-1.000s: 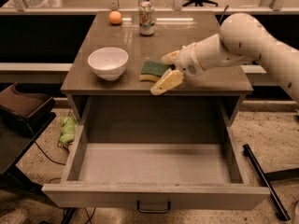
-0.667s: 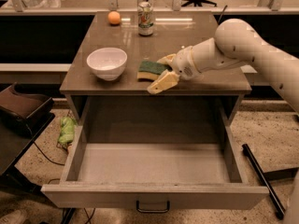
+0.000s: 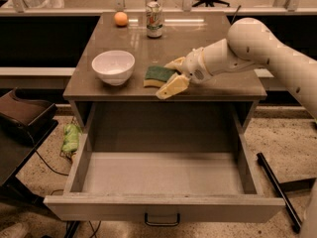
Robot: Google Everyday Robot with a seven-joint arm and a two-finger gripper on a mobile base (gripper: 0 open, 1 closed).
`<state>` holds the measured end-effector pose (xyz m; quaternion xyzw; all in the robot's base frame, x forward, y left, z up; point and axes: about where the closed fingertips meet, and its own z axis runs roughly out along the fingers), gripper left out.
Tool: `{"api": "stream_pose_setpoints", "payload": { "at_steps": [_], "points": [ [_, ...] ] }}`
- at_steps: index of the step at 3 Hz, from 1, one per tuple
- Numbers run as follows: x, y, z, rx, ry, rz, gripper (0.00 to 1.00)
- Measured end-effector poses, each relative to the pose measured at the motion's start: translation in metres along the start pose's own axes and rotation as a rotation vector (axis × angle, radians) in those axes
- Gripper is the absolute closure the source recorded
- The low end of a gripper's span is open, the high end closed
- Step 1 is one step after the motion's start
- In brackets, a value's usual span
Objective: Place sponge into top drawer
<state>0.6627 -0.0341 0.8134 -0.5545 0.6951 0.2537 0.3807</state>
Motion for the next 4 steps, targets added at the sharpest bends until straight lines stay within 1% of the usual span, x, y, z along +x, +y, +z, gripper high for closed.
{"api": "stream_pose_setpoints", "payload": {
  "at_steps": [1, 2, 4],
  "points": [
    [-0.0002, 0.0001, 0.0001, 0.0, 0.0, 0.0, 1.0],
    [-0.0003, 0.0001, 0.0001, -0.001, 0.0, 0.0, 1.0],
    [-0.0011, 0.0001, -0.0004, -0.001, 0.0, 0.0, 0.57]
  ]
}}
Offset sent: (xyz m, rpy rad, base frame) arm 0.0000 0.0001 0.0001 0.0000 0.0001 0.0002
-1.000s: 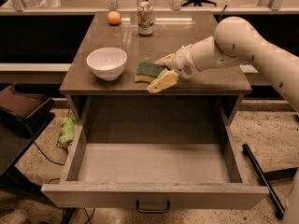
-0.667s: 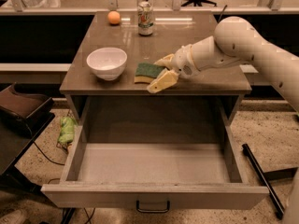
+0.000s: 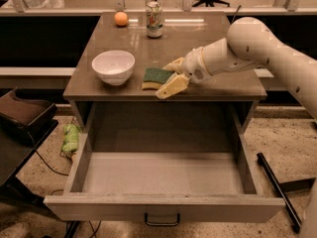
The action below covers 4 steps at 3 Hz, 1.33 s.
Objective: Place sponge into top drawer
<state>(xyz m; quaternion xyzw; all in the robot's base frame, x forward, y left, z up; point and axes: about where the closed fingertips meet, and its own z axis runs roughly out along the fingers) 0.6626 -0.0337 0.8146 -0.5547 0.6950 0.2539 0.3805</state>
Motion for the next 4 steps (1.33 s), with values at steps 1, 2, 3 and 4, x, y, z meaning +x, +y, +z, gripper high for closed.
{"api": "stream_pose_setpoints", "payload": {
  "at_steps": [1, 2, 3, 4],
  "points": [
    [0.0, 0.0, 0.0001, 0.0, 0.0, 0.0, 0.33],
    [-0.0002, 0.0001, 0.0001, 0.0, 0.0, 0.0, 0.1],
    [-0.0034, -0.0006, 0.0015, -0.009, -0.008, 0.01, 0.0],
    [-0.0036, -0.0006, 0.0015, -0.009, -0.008, 0.011, 0.0]
  ]
}}
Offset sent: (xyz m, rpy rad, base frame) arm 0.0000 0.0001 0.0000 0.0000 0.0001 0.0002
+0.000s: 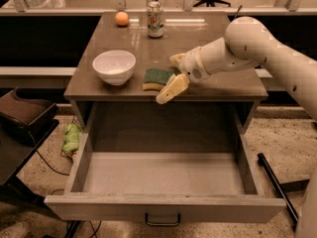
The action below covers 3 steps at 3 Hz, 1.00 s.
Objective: Place sponge into top drawer
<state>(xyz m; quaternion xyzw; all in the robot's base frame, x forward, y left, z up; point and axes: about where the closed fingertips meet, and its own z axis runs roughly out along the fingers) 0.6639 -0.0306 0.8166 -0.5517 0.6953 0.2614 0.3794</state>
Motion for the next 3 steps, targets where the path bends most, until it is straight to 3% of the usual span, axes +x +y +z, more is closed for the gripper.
{"api": "stream_pose_setpoints", "payload": {
  "at_steps": [3],
  "points": [
    [-0.0038, 0.0014, 0.0029, -0.015, 0.0, 0.008, 0.68]
  ]
}}
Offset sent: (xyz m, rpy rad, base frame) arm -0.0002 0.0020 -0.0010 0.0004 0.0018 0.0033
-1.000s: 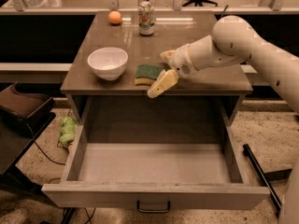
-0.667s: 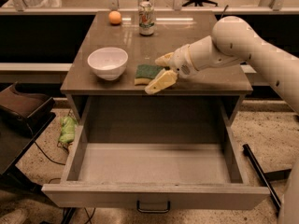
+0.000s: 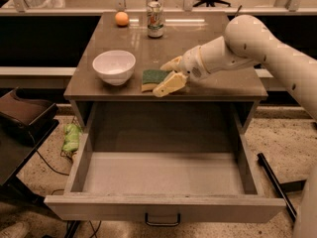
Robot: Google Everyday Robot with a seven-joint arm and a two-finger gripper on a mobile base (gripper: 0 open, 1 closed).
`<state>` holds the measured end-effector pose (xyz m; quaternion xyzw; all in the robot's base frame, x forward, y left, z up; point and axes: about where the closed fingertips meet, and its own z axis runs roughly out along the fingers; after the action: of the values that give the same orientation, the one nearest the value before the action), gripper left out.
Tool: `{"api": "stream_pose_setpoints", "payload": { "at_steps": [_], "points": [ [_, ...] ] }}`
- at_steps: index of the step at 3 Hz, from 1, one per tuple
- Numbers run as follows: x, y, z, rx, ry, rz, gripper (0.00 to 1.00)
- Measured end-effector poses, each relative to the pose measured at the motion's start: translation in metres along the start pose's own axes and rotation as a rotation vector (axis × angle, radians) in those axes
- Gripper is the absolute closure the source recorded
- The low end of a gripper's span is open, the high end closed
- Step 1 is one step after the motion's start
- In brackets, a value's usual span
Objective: Place sponge into top drawer
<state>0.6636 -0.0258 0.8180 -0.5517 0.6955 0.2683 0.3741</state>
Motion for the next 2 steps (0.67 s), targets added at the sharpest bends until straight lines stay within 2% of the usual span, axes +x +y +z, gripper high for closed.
{"api": "stream_pose_setpoints", "payload": {
  "at_steps": [1, 2],
  "points": [
    [-0.008, 0.0, -0.018, 0.031, 0.008, 0.0, 0.91],
    [-0.032, 0.004, -0.064, 0.113, 0.044, -0.023, 1.0]
  ]
}}
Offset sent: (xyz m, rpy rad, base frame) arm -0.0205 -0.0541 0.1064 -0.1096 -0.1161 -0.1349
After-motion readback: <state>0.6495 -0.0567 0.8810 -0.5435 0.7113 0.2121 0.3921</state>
